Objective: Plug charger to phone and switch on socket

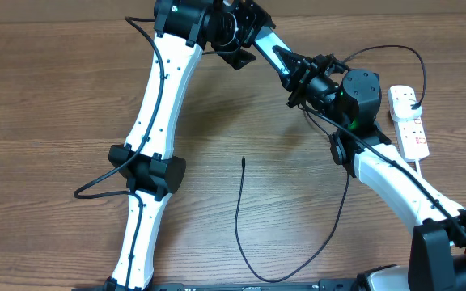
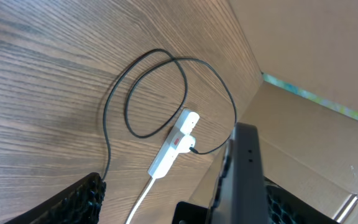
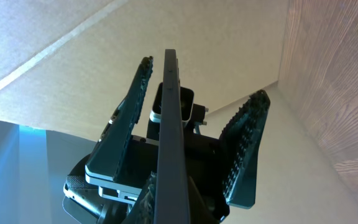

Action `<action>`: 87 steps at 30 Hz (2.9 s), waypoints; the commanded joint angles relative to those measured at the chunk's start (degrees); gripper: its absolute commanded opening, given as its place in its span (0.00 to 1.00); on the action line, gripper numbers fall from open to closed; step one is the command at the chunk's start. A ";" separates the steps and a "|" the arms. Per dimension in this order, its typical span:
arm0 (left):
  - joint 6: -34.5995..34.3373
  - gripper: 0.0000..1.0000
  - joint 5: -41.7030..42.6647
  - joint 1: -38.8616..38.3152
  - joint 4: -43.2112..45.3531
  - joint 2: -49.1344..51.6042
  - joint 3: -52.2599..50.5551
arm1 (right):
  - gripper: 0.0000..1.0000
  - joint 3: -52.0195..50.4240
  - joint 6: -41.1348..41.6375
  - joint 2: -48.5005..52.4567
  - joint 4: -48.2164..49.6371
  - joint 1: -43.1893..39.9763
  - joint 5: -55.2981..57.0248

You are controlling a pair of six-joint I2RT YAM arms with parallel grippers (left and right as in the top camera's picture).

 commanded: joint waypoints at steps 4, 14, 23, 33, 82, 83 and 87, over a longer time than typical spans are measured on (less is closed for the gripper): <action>-0.11 0.77 0.66 -0.72 0.33 -0.07 1.03 | 0.04 1.14 7.93 -0.44 1.49 0.13 0.50; -0.07 0.69 0.57 -0.85 2.56 -0.07 1.03 | 0.04 1.14 7.93 -0.44 1.49 0.13 0.46; -0.07 0.69 0.57 -1.62 2.67 -0.07 1.03 | 0.04 1.14 7.93 -0.44 1.49 0.13 0.26; -0.04 0.64 0.00 -1.66 2.62 -0.07 1.01 | 0.04 1.14 7.93 -0.44 1.49 0.13 0.26; 4.00 0.92 5.22 -2.12 10.99 1.27 0.07 | 0.04 1.14 7.96 -0.44 1.22 0.11 1.05; 4.11 0.96 5.22 -2.12 10.99 1.27 0.07 | 0.04 1.14 7.96 -0.44 1.25 0.00 1.44; 4.63 1.00 5.27 -2.03 10.97 1.27 0.07 | 0.04 1.14 7.93 -0.44 1.25 -0.04 2.25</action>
